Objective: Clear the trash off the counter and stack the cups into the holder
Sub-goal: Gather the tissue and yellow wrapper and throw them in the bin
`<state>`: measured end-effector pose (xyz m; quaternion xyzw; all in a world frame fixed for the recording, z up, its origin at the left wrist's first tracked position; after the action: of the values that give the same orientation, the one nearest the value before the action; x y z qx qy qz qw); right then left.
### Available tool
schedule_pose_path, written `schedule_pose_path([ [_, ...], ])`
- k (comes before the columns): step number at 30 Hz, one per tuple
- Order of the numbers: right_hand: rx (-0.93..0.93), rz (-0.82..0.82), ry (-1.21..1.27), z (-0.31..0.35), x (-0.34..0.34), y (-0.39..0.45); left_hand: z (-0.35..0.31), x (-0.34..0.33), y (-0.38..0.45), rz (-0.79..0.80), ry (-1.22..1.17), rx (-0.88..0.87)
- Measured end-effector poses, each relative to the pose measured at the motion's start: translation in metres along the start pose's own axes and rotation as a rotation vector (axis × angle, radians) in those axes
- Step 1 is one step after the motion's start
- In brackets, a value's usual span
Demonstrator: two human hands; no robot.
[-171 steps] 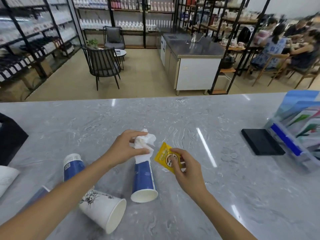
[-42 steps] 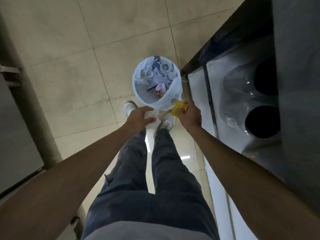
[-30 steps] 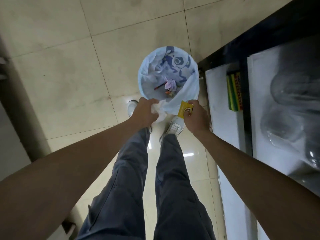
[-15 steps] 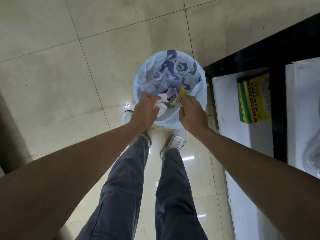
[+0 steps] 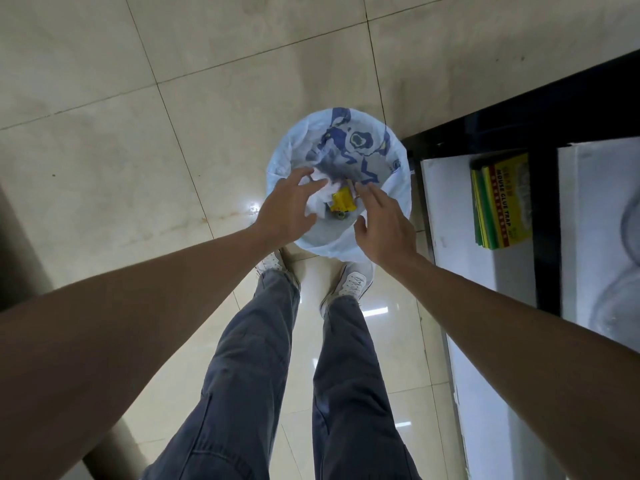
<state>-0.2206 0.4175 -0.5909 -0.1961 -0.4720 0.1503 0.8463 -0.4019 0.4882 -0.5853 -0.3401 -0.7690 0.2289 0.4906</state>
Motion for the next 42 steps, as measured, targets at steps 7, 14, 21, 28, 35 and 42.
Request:
schedule_pose_path([
  [7, 0.029, 0.021, -0.061, 0.019, 0.038, -0.023, -0.005, 0.036, -0.042, -0.034, 0.056, -0.063],
  [14, -0.016, -0.021, -0.05, 0.058, 0.08, -0.065, -0.013, 0.075, -0.103, -0.065, 0.09, -0.124],
  [21, -0.066, -0.045, -0.057, 0.102, 0.117, -0.117, -0.027, 0.117, -0.168, -0.053, 0.279, -0.182],
  [28, -0.056, -0.172, -0.033, 0.147, 0.152, -0.163, -0.051, 0.171, -0.221, -0.095, 0.414, -0.316],
  [35, -0.183, -0.386, 0.044, 0.186, 0.184, -0.214, -0.069, 0.202, -0.26, -0.132, 0.494, -0.432],
  [42, -0.233, -0.485, 0.036, 0.21, 0.197, -0.285, -0.096, 0.21, -0.307, -0.159, 0.545, -0.598],
])
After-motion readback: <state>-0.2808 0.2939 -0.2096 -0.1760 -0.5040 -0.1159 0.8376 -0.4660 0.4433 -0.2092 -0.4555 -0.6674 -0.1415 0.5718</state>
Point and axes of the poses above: each hand's wrist, its own y-axis towards the middle knuckle, its own x-axis out of the back of the hand, z = x × y, the point moved 2 cm from there along y, towards the middle knuckle, and after that the axes turned 9 degrees about x, right-handed, at the moved point
